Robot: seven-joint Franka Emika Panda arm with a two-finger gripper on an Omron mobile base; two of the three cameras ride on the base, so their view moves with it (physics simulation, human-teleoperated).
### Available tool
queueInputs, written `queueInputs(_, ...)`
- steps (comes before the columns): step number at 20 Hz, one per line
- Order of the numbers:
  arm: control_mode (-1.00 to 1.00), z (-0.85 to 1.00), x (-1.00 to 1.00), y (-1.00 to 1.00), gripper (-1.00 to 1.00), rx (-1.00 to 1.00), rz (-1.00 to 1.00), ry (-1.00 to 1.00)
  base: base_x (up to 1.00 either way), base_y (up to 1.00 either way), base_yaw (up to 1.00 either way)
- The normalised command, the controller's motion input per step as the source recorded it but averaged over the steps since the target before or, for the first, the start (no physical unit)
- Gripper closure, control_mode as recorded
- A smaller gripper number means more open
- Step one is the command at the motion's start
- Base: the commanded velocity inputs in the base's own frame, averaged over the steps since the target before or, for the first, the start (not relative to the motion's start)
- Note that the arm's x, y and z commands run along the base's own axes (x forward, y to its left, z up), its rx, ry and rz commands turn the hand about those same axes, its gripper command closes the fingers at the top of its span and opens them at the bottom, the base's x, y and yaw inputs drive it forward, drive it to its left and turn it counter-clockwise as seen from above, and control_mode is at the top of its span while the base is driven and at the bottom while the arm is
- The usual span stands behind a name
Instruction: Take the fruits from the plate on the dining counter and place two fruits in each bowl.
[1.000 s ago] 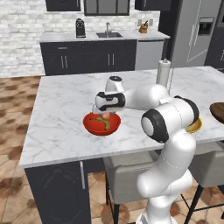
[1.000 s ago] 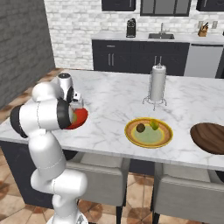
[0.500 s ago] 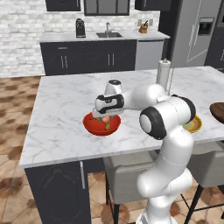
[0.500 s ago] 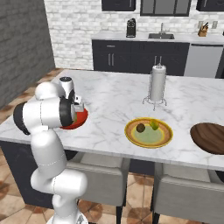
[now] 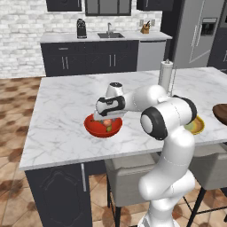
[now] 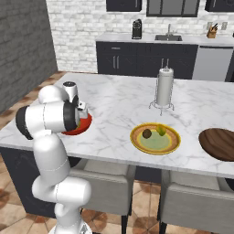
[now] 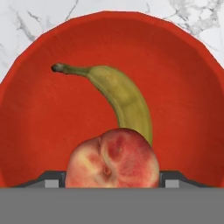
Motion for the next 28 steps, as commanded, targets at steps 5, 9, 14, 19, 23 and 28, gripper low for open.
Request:
queueInputs(5, -1.00, -0.01, 0.33, 0.19, 1.00, 0.00, 0.00, 0.00, 0.00, 0.00, 0.00)
queueInputs(9, -1.00, 0.00, 0.10, 0.09, 1.00, 0.00, 0.00, 0.00, 0.00, 0.00, 0.00)
queueInputs(14, -1.00, 0.00, 0.00, 0.00, -1.00, 0.00, 0.00, 0.00, 0.00, 0.00, 0.00)
queueInputs(19, -1.00, 0.00, 0.00, 0.00, -1.00, 0.00, 0.00, 0.00, 0.00, 0.00, 0.00)
queueInputs(23, -1.00, 0.00, 0.00, 0.00, -1.00, 0.00, 0.00, 0.00, 0.00, 0.00, 0.00)
queueInputs(28, -1.00, 0.04, 0.00, 0.00, -1.00, 0.00, 0.00, 0.00, 0.00, 0.00, 0.00)
